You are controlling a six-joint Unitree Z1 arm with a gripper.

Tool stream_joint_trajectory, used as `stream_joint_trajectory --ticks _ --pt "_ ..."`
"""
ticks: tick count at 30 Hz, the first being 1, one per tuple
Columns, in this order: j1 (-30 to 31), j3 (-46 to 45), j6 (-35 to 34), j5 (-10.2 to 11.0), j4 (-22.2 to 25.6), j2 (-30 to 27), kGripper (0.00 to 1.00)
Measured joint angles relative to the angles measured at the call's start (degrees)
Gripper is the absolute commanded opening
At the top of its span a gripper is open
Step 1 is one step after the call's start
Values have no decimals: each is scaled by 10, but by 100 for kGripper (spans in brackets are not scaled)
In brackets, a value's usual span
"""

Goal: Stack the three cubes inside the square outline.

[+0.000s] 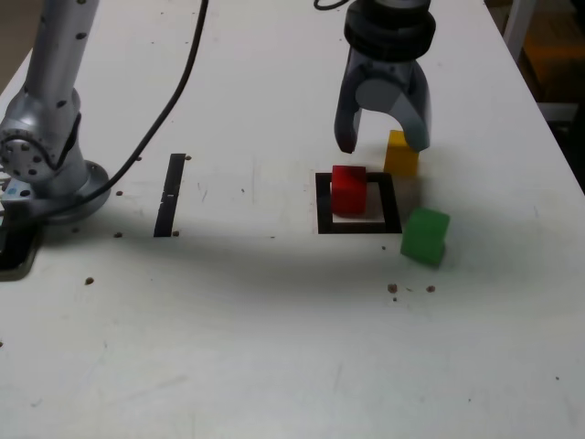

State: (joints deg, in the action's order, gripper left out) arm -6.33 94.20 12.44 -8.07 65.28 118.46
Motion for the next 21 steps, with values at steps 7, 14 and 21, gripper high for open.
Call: stream_joint_trajectory --ticks 7,14,21 --pt "-12 7 26 0 -16 12 74" --pt "-20 10 46 -2 -31 30 73" --pt "-27 12 61 -7 -44 53 72"
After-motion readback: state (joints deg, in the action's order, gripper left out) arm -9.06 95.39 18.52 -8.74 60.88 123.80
